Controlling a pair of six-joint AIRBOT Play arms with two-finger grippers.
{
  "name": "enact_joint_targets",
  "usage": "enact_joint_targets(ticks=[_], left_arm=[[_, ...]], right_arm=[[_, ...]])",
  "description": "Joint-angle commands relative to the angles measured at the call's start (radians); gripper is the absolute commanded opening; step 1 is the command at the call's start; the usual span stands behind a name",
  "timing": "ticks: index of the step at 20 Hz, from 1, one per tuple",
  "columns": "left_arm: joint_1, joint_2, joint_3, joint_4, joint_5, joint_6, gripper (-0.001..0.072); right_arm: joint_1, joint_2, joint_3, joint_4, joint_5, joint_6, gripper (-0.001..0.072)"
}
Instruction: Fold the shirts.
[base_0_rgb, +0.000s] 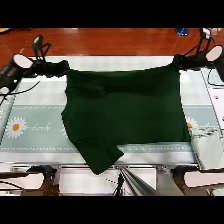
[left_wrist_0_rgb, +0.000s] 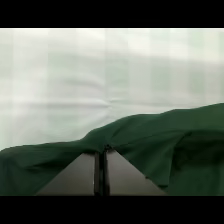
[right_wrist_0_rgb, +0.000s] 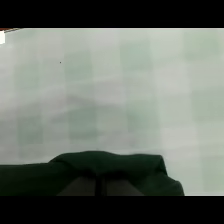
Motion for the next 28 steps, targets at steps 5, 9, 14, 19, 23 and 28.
enact_joint_targets(ticks=[5, 9, 14, 19, 23, 28], left_arm=[[-0.004, -0.066, 0.006, 0.009, -0.058, 0.002, 0.0018], [0.08, -0.041, 0.079, 0.01, -0.417, 0.002, 0.0017], [0.079, -0.04, 0.082, 0.043, -0.627, -0.002, 0.0017], [0.017, -0.059, 0.018, 0.092, -0.591, -0.026, 0.0018], [0.022, -0.056, 0.004, 0.095, -0.583, -0.025, 0.0161], [0.099, 0.031, 0.05, 0.095, -0.724, -0.024, 0.0327]], right_arm=[[-0.001, -0.03, 0.0, -0.011, 0.06, 0.008, 0.0022], [-0.001, 0.035, 0.002, -0.119, 0.286, -0.092, 0.0022], [-0.013, 0.072, 0.001, -0.206, 0.489, -0.087, 0.0021], [-0.012, 0.023, 0.001, -0.166, 0.506, -0.089, 0.0022], [-0.013, 0.011, 0.002, -0.15, 0.528, -0.113, 0.0212], [-0.064, 0.103, 0.045, -0.179, 0.79, -0.164, 0.035]])
